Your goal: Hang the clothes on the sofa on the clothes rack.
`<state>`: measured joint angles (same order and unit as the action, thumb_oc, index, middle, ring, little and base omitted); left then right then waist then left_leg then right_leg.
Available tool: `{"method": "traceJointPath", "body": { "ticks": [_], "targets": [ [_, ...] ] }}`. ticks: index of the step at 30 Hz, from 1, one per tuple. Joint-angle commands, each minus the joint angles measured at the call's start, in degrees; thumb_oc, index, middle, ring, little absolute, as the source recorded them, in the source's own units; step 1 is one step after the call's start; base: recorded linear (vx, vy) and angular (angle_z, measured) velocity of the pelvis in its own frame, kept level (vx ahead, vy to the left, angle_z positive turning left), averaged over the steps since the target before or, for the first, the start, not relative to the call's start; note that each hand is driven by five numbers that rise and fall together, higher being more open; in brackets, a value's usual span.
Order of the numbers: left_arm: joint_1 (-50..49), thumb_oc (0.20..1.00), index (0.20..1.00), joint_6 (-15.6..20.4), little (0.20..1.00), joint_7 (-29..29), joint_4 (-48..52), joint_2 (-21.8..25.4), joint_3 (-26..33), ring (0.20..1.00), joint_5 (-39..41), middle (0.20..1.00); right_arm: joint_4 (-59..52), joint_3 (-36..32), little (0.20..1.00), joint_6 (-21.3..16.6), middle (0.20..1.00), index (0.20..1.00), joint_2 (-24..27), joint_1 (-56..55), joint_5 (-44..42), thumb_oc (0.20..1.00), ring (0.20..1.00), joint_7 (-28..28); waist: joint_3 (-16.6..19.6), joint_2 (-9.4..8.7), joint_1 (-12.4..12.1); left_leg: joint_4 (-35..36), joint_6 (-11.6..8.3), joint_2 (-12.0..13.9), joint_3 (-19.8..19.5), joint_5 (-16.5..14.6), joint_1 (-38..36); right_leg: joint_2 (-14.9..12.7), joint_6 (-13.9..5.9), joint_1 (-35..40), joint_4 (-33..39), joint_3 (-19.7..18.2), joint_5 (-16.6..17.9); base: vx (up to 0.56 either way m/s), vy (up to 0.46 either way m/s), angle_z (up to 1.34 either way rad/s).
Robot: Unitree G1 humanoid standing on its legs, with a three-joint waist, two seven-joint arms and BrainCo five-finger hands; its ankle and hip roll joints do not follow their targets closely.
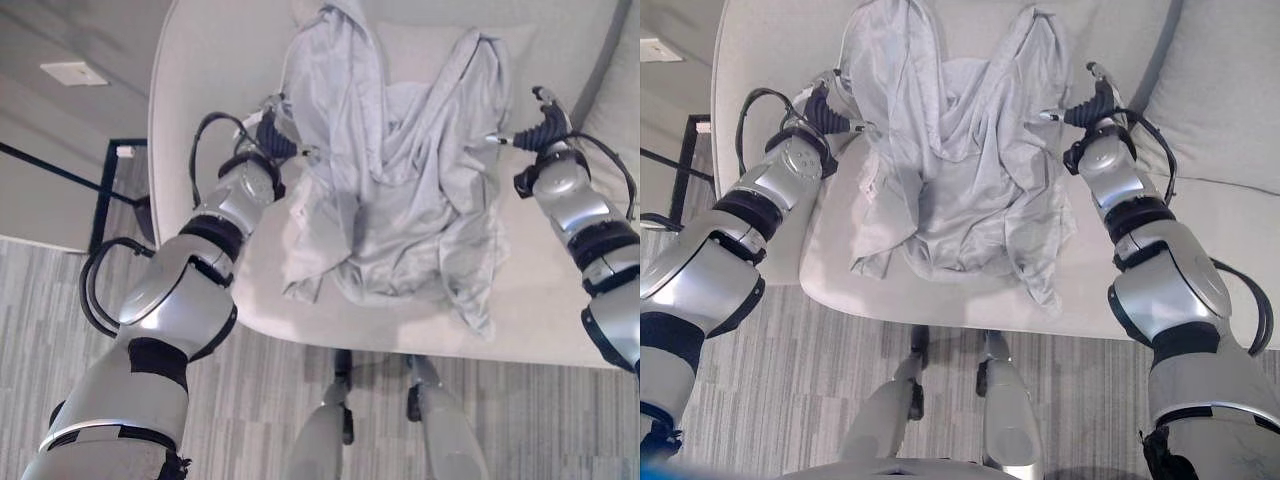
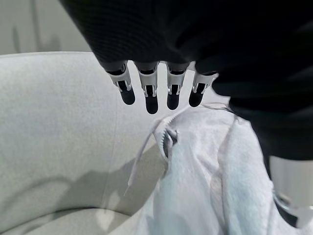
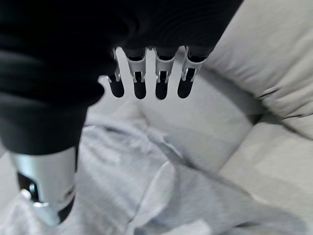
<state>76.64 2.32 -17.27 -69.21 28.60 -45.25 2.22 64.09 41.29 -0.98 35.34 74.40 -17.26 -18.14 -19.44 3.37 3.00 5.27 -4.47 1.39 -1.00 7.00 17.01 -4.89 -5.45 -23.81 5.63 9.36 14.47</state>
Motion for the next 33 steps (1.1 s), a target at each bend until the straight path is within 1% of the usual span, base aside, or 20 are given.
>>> {"method": "traceJointPath", "body": {
  "ticks": [1, 7, 11, 15, 19, 24, 33],
  "targets": [
    [6.2, 1.000, 1.000, 0.0, 1.000, -0.6, -3.9, 2.2, -1.3, 1.000, 1.4, 1.000, 3.6, 2.0, 1.000, -1.0, 1.000, 1.000, -1.1, 5.2, -3.0, 1.000, 1.000, -0.3, 0.7, -2.57, -0.1, -0.3, -1.62, -1.0, 0.0, -0.8, 0.8, -3.7, -8.64, 0.3, -0.6, -2.1, -1.3, 0.04, -0.017, 0.01],
    [7.3, 1.000, 1.000, -0.2, 1.000, 0.0, -4.9, 2.1, -2.1, 1.000, 2.1, 1.000, 4.4, 5.3, 1.000, -0.6, 1.000, 1.000, -1.9, 7.8, -3.7, 1.000, 1.000, 1.3, 0.5, -2.61, -0.1, -0.3, -1.62, -1.0, -0.2, -0.7, 1.0, -3.5, -8.54, 0.0, -0.6, -1.9, -1.3, 0.04, -0.017, 0.00],
    [7.9, 1.000, 1.000, -0.1, 1.000, 0.2, -4.9, 1.3, -2.7, 1.000, 2.9, 1.000, 5.7, 7.6, 1.000, 0.1, 1.000, 1.000, -2.3, 9.6, -3.9, 1.000, 1.000, 2.5, 0.3, -2.71, -0.2, -0.3, -1.66, -1.0, -0.5, -0.7, 1.1, -3.4, -8.42, 0.0, -0.6, -1.9, -1.4, 0.00, 0.000, 0.00],
    [8.1, 1.000, 1.000, 0.0, 1.000, 0.3, -4.6, 0.7, -2.8, 1.000, 4.0, 1.000, 6.5, 8.1, 1.000, 0.5, 1.000, 1.000, -2.6, 9.9, -4.2, 1.000, 1.000, 2.9, 0.1, -2.69, -0.3, -0.3, -1.64, -1.1, -0.6, -0.5, 1.0, -3.2, -8.26, 0.2, -0.6, -2.0, -1.5, 0.01, -0.004, 0.01],
    [7.8, 1.000, 1.000, 0.0, 1.000, 0.1, -3.7, -2.7, -3.2, 1.000, 5.2, 1.000, 7.4, 8.3, 1.000, 1.2, 1.000, 1.000, -3.7, 9.4, -3.9, 1.000, 1.000, 2.9, -0.5, -2.52, -0.3, -0.3, -1.56, -1.1, -1.0, -0.5, 0.7, -3.1, -8.00, 0.6, -0.6, -2.1, -1.8, 0.01, -0.008, 0.03],
    [8.8, 1.000, 1.000, 0.1, 1.000, 0.3, -3.4, -3.9, -3.9, 1.000, 5.3, 1.000, 7.5, 8.7, 1.000, 1.3, 1.000, 1.000, -4.1, 9.4, -3.7, 1.000, 1.000, 3.0, -1.0, -2.47, -0.1, -0.3, -1.51, -1.3, -1.2, -0.4, 1.0, -3.1, -7.95, 0.2, -0.6, -2.3, -1.6, 0.00, -0.006, 0.02],
    [9.9, 1.000, 1.000, 0.1, 1.000, 0.8, -3.4, -4.6, -4.7, 1.000, 5.2, 1.000, 7.3, 9.9, 1.000, 1.5, 1.000, 1.000, -5.3, 10.4, -3.3, 1.000, 1.000, 3.6, -1.7, -2.27, 0.1, -0.3, -1.60, -1.3, -0.8, -0.2, 1.5, -3.1, -7.88, -0.6, -0.6, -2.5, -1.4, 0.00, 0.000, 0.00]
  ]
}}
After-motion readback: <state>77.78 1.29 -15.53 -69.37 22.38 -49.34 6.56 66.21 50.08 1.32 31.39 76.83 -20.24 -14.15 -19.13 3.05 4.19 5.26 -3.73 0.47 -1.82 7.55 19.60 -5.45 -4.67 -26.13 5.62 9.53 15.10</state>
